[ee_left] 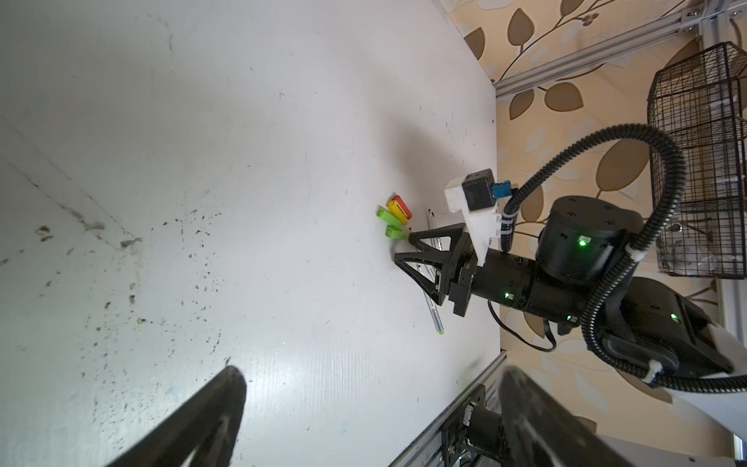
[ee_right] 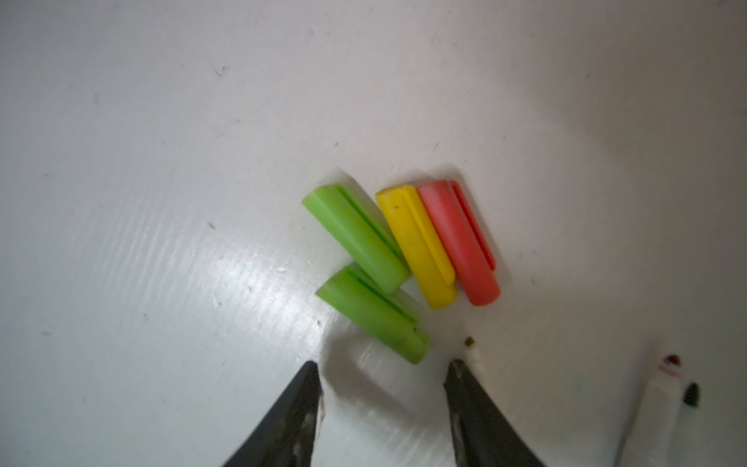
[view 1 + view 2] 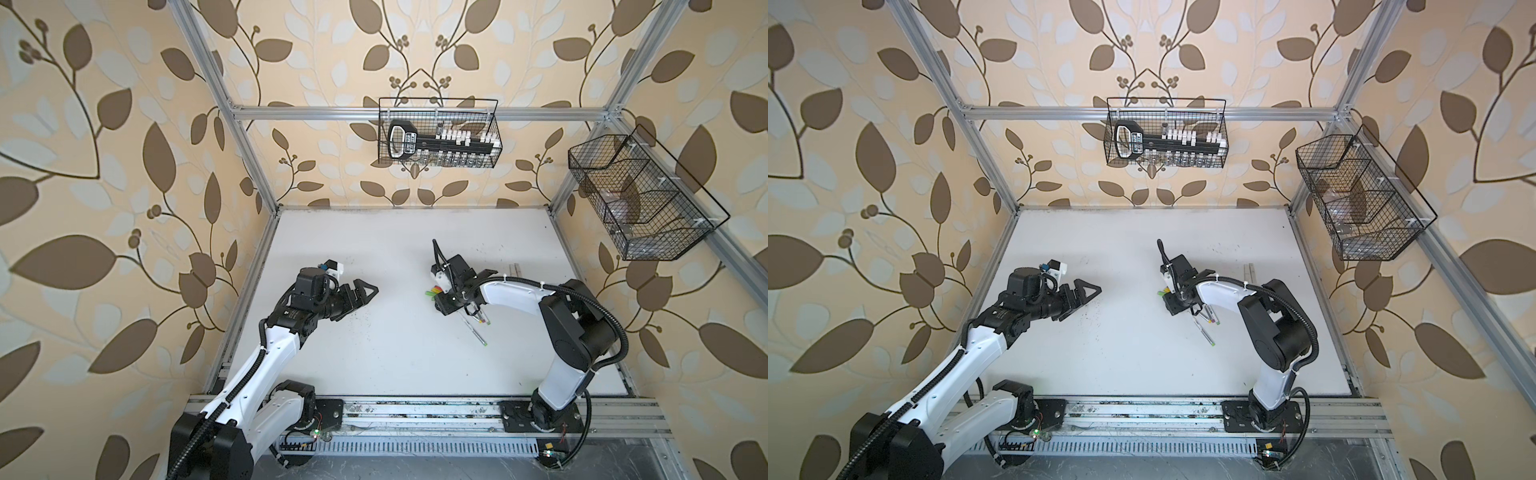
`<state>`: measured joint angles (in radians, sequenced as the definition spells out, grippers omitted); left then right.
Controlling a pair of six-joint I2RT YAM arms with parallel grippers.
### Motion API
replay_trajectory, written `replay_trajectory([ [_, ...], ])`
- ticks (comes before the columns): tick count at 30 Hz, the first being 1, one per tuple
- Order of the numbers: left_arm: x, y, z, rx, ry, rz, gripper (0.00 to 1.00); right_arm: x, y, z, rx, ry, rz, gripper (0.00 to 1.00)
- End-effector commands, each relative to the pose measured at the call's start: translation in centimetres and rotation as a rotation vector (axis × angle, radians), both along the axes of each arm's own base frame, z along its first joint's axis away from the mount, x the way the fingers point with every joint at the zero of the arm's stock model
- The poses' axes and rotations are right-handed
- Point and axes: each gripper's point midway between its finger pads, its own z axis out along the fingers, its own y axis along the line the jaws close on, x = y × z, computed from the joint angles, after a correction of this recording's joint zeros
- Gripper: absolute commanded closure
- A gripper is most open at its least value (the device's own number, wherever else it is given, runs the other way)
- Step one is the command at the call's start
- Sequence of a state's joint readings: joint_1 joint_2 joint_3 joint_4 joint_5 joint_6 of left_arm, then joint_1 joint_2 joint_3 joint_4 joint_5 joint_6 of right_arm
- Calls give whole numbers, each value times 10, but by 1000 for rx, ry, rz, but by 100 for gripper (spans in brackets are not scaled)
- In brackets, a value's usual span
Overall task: Insert the pens into the pen caps
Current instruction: 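Open the right gripper and move it over the green caps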
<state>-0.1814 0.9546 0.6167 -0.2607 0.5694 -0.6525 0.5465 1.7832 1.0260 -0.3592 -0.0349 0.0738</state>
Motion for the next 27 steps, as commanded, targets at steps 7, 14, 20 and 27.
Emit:
replay_trajectory([
  [7, 3, 3, 3, 18, -40, -5, 1, 7, 15, -4, 19, 11, 86, 47],
  [14, 2, 3, 4, 17, -42, -5, 1, -21, 48, 6, 61, 25, 204, 49],
  [20, 2, 2, 4, 15, -43, -8, 1, -15, 48, 15, 74, 10, 167, 50],
  [27, 1, 3, 6, 18, -50, -1, 1, -8, 42, 20, 94, 12, 159, 51],
])
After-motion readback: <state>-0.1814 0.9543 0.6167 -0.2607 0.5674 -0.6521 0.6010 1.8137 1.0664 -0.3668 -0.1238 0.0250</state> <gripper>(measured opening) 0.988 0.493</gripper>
